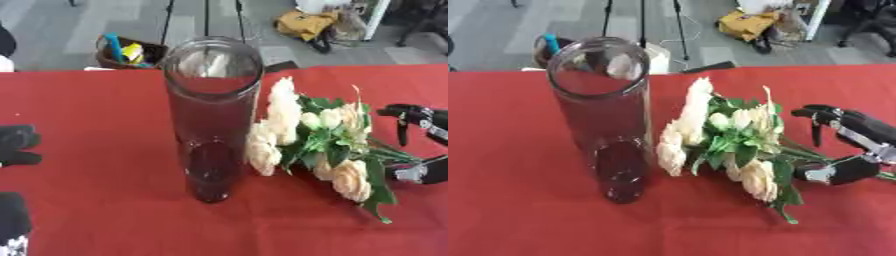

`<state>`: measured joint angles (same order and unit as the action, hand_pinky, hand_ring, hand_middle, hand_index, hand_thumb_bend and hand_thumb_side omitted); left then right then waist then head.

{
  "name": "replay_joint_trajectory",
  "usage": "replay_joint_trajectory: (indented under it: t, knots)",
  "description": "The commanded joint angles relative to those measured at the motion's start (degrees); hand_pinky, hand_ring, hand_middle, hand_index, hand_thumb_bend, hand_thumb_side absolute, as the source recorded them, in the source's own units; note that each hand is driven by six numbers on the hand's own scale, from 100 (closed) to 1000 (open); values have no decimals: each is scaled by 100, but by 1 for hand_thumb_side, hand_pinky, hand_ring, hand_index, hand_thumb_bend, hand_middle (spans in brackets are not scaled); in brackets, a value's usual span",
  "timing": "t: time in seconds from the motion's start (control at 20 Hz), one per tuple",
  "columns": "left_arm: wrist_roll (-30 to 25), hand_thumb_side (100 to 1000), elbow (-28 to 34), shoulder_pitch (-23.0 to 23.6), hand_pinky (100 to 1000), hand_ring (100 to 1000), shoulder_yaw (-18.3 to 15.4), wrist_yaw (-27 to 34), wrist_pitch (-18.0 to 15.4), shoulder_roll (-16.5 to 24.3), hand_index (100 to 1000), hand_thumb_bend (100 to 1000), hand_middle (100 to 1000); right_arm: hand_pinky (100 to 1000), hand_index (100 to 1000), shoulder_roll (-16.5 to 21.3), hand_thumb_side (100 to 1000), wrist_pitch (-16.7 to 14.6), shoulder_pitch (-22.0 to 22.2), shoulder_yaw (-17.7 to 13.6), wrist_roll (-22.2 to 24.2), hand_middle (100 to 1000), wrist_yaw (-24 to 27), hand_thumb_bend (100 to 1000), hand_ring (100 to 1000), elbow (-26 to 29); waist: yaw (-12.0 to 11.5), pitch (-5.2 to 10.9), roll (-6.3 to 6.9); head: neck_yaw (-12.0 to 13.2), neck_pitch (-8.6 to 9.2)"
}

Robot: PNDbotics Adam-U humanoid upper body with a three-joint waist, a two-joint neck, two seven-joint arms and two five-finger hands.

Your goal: Arrange flowers into the vase.

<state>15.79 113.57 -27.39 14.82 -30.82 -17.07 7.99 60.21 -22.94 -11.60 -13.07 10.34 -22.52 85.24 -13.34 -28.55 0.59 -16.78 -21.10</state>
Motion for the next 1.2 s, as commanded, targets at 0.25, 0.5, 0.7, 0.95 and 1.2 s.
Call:
replay_joint_trajectory:
  t: [0.25,0.5,0.7,0.95,1.2]
  knots:
    - [-30,749,102,-44,627,730,54,0,-3,21,797,100,716,1000,1000,189,507,-62,36,-92,179,354,-47,505,1000,-27,35,108,-5,-7,44]
    - [-34,748,102,-12,627,731,52,-17,11,31,797,100,716,1000,1000,246,553,-122,132,-210,461,375,207,479,1000,69,93,121,9,-12,11]
    - [-41,747,102,2,626,731,56,-20,18,35,797,100,717,1000,1000,282,544,-135,191,-275,592,385,445,476,1000,136,122,140,15,-32,6]
    - [-52,748,102,25,626,731,62,-18,21,38,797,100,717,1000,1000,335,540,-156,254,-373,696,361,474,472,1000,175,149,153,23,-73,7]
    - [-70,746,102,16,625,731,75,-14,14,24,797,100,717,1000,1000,323,530,-137,243,-347,633,344,342,473,1000,207,139,149,27,-117,41]
